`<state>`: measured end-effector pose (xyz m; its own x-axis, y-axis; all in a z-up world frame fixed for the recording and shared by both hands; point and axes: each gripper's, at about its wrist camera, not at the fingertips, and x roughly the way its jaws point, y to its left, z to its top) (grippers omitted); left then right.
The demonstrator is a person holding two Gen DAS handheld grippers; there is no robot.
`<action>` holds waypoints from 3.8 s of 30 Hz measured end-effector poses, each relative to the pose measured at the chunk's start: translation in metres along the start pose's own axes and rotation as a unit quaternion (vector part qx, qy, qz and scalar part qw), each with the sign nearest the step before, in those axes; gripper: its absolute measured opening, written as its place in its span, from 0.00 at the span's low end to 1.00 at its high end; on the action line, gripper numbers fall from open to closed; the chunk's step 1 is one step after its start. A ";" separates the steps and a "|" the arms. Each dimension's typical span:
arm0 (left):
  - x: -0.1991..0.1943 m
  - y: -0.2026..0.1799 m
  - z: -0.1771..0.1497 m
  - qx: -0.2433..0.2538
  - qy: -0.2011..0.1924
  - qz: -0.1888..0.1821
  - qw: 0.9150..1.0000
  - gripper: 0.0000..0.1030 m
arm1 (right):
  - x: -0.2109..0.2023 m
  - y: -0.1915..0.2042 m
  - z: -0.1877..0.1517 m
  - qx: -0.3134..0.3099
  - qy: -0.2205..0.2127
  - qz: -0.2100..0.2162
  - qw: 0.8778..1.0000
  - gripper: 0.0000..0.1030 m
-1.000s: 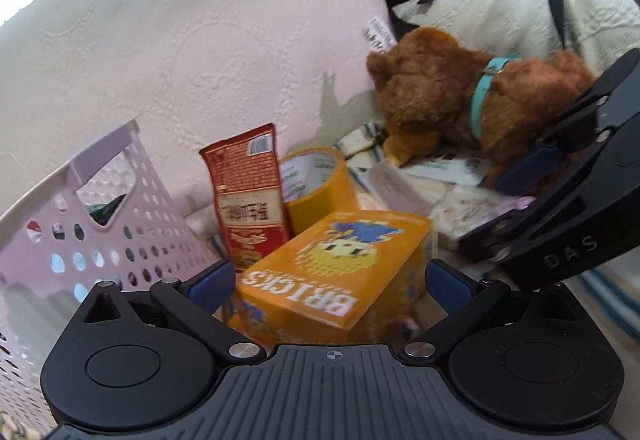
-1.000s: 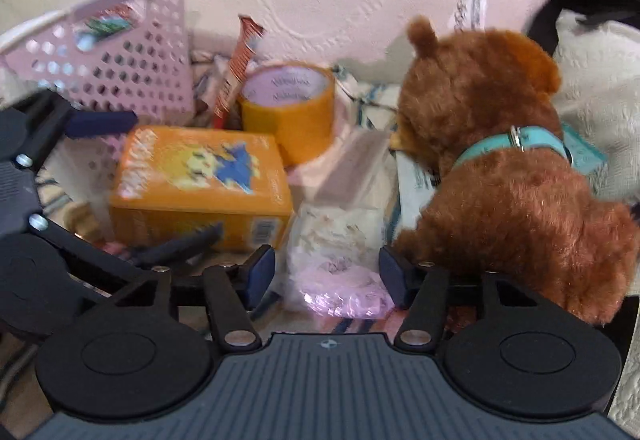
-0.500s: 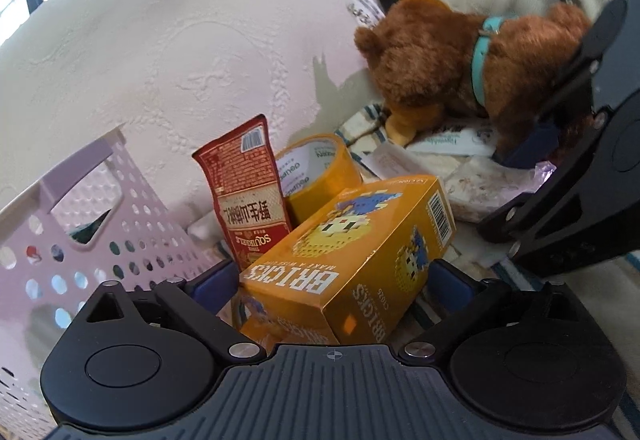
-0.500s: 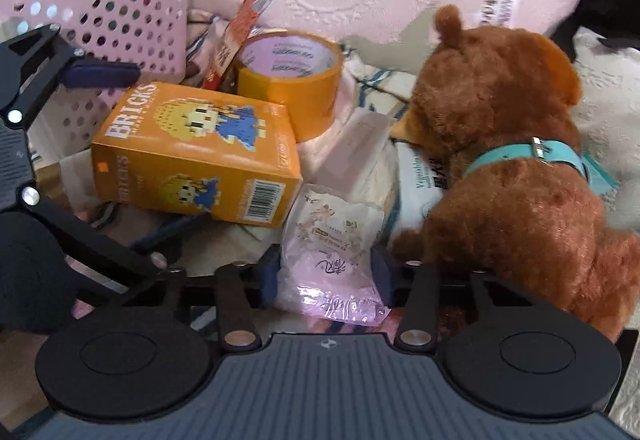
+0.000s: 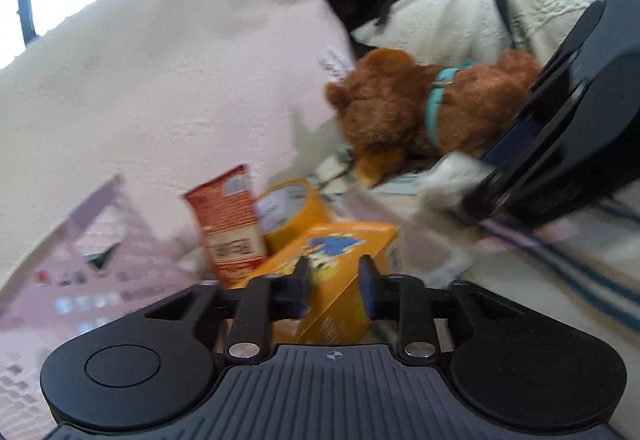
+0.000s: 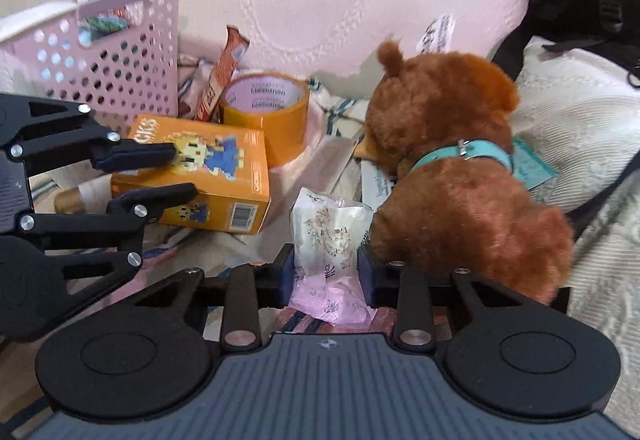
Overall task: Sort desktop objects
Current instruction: 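Grasp the orange BRICKS box with the left tool while the right tool holds the packet, then lift the BRICKS box with the left tool while the right tool carries the packet toward the basket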
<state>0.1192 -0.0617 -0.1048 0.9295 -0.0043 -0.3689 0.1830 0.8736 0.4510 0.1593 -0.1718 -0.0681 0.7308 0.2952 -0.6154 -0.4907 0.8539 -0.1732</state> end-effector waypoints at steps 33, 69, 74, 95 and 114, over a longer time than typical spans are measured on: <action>0.038 0.028 -0.003 -0.071 0.034 -0.042 0.996 0.31 | -0.009 -0.001 -0.005 0.029 -0.038 0.015 0.999 0.36; 0.010 0.000 0.017 0.105 -0.081 -0.066 0.989 0.45 | -0.052 -0.018 0.005 0.059 -0.083 -0.004 0.995 0.36; -0.011 0.013 0.028 0.090 -0.102 -0.070 0.988 0.45 | -0.073 -0.020 0.012 0.057 -0.098 -0.014 0.993 0.36; -0.020 0.025 0.023 -0.005 -0.008 -0.102 0.995 0.43 | -0.087 -0.001 0.017 0.048 -0.104 -0.008 0.993 0.36; -0.122 0.120 0.053 -0.083 -0.133 -0.024 0.987 0.41 | -0.103 0.040 0.052 0.053 -0.153 0.024 0.987 0.36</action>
<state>0.0445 0.0181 0.0372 0.9763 -0.1556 -0.1504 0.1942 0.9367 0.2912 0.0892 -0.1452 0.0281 0.8246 0.4380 -0.3581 -0.4880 0.8708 -0.0588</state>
